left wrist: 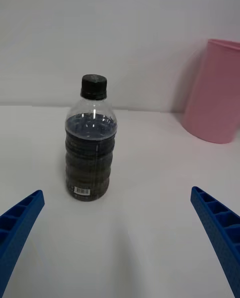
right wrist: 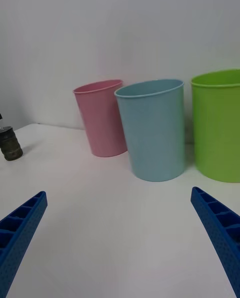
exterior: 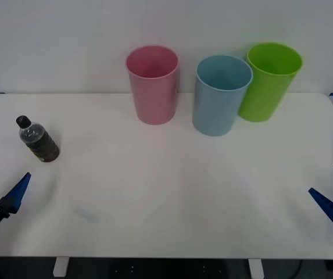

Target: Grasp the object on the table and drop it into the matching bin: aluminum can to the light blue bin, PET bottle to the pink bin.

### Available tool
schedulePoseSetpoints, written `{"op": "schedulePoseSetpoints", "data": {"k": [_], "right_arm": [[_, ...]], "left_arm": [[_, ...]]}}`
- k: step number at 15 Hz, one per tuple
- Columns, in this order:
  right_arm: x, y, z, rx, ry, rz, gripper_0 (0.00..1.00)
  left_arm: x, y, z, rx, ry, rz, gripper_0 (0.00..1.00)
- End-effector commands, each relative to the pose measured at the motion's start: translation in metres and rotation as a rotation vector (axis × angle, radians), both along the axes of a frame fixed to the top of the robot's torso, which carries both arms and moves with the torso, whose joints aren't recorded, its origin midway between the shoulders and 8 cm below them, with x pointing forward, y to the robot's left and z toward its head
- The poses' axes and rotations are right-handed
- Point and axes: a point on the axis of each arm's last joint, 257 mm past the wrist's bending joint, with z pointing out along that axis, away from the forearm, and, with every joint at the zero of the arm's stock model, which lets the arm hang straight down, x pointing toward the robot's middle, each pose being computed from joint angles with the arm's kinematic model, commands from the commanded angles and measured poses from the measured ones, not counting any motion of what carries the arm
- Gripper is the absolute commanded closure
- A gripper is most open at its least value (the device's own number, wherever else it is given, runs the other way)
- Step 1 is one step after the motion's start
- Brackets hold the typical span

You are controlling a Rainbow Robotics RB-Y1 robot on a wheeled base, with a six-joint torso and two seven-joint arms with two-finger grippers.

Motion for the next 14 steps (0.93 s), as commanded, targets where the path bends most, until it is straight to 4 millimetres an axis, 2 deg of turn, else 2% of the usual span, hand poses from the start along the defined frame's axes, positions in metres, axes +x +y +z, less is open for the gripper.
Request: {"op": "schedulePoseSetpoints", "data": {"k": [1, 5, 10, 14], "right_arm": [[0.000, 0.000, 0.000, 0.000, 0.000, 0.000, 0.00], [0.000, 0.000, 0.000, 0.000, 0.000, 0.000, 0.00], [0.000, 0.000, 0.000, 0.000, 0.000, 0.000, 0.00], [0.000, 0.000, 0.000, 0.000, 0.000, 0.000, 0.00]], "left_arm": [[0.004, 0.006, -0.010, -0.003, 0.023, 0.052, 0.00], [0.008, 0.015, -0.022, -0.013, 0.045, 0.098, 0.00], [0.037, 0.019, -0.033, -0.009, 0.054, 0.111, 0.00], [0.065, 0.022, -0.034, 0.003, 0.049, 0.124, 0.00]]}}
